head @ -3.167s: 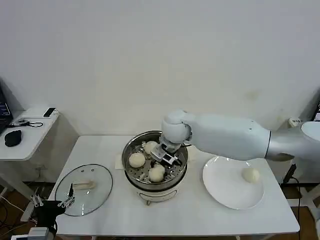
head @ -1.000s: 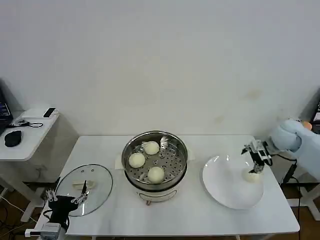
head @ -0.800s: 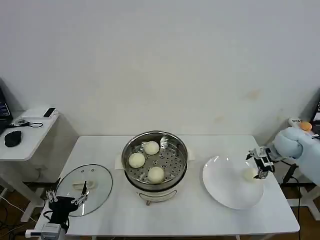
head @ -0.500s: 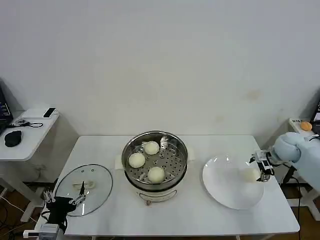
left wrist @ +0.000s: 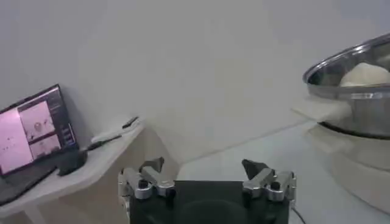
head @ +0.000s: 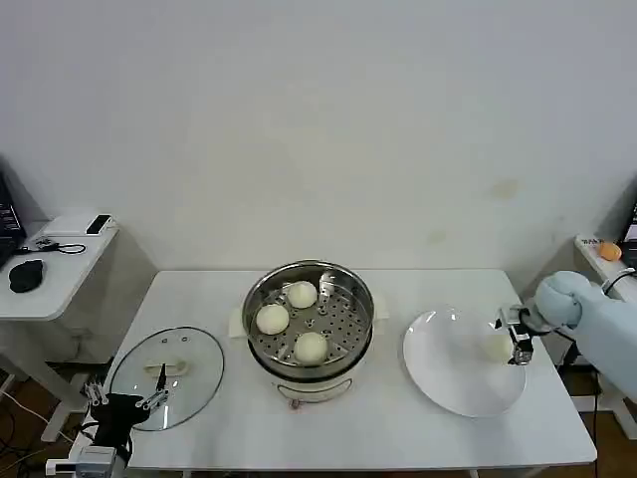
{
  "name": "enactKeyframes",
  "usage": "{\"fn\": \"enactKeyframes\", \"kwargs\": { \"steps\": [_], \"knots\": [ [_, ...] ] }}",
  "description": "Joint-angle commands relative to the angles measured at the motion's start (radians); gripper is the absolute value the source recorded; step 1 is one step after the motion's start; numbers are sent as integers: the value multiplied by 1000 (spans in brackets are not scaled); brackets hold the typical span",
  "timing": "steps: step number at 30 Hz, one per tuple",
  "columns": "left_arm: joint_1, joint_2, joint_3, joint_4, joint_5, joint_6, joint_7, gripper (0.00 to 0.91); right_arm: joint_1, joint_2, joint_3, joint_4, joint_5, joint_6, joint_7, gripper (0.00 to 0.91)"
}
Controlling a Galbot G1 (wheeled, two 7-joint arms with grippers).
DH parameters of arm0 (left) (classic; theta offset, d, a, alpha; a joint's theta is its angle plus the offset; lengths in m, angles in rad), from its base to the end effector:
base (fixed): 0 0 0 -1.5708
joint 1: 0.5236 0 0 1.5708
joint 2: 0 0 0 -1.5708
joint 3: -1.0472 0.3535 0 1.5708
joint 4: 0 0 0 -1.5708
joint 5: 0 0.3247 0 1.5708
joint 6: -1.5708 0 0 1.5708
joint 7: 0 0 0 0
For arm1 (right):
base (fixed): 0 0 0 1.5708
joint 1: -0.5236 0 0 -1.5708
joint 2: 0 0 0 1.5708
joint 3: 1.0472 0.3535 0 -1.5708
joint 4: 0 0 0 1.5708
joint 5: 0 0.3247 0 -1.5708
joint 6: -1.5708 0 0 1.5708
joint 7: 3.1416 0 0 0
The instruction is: Take steamed baozi put them in steamer then cover it.
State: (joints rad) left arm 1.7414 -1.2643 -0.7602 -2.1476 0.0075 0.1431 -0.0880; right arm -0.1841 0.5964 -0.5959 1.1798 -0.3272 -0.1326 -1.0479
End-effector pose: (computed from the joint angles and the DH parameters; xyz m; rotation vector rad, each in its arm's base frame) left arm 0.1081 0.1141 -0.2838 0.1788 -2.8746 -0.5873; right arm 0.4586 -0.2431 -0.2201 1.0716 -1.3168 1.4538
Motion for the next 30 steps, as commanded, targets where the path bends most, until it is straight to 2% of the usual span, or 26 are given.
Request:
{"fn": "enactKeyframes", "kwargs": {
  "steps": [1,4,13,21,30],
  "knots": [
    [1,0,0,1,0,0,0,907,-13,31,9,-32,-26,-5,-5,856],
    [1,-1,0,1,0,0,0,907,-14,31,9,-33,-30,-9,-7,806],
    [1,-3,1,-1,1,0,-1,907,-13,25,8,-32,-35,-15,-17,746],
    [4,-3,-1,-5,1,0,-1,907,-4,17,3,-16,-22,-23,-29,635],
    [6,-5,0,-9,0,-1,-1,907,42,-21,-30,31,15,-35,-41,625]
  ]
}}
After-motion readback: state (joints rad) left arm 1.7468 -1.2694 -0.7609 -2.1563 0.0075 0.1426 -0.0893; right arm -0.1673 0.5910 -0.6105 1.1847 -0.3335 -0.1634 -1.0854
